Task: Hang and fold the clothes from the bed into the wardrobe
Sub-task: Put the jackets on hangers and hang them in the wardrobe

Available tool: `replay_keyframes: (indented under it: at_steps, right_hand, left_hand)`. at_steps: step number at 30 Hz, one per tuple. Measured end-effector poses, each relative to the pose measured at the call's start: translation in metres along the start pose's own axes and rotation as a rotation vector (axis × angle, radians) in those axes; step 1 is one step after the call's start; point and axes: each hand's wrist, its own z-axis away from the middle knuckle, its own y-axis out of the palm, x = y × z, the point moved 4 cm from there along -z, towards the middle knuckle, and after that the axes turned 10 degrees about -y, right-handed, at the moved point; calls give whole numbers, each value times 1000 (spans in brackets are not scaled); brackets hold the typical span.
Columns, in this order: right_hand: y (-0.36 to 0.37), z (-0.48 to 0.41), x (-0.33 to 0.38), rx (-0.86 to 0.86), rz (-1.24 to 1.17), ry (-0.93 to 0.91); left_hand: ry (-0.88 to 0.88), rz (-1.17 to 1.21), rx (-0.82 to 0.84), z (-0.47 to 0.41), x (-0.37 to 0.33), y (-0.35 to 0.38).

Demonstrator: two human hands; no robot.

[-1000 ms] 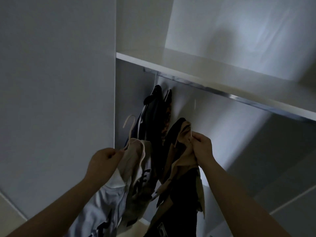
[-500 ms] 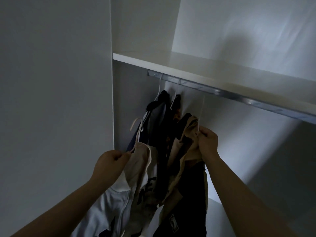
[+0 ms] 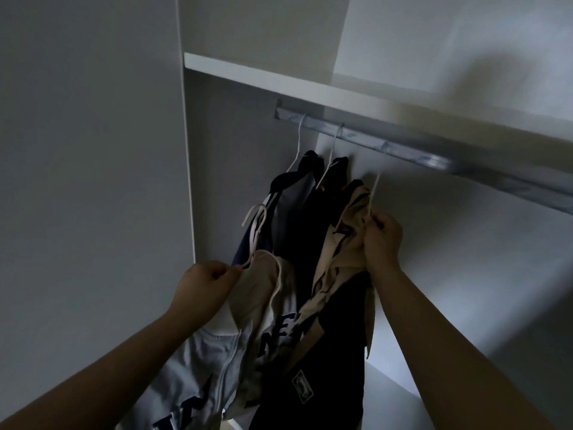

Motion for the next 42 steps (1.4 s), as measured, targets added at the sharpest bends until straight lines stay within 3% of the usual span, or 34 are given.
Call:
replay_keyframes:
  at_steps: [9,18,27,36,42]
  right_hand:
    - [14,-61,-22,-39,-16,-5]
    - [23,-44,-62,-10,-9,94]
    - [25,-73,-25,-33,-99,-18]
    - [31,-75,-48,6,50,70]
    - [24,-72,-38,147,219,39]
  left_hand:
    - [-65,20,-13,-8,2,21]
    - [-77,-25,-38,-8,6,16]
    - [-85,-11,-57,-15,-5,11]
    - [-86,-18,-81,-13,-2,12]
    - [-86,-20,-80,-12,-1,7]
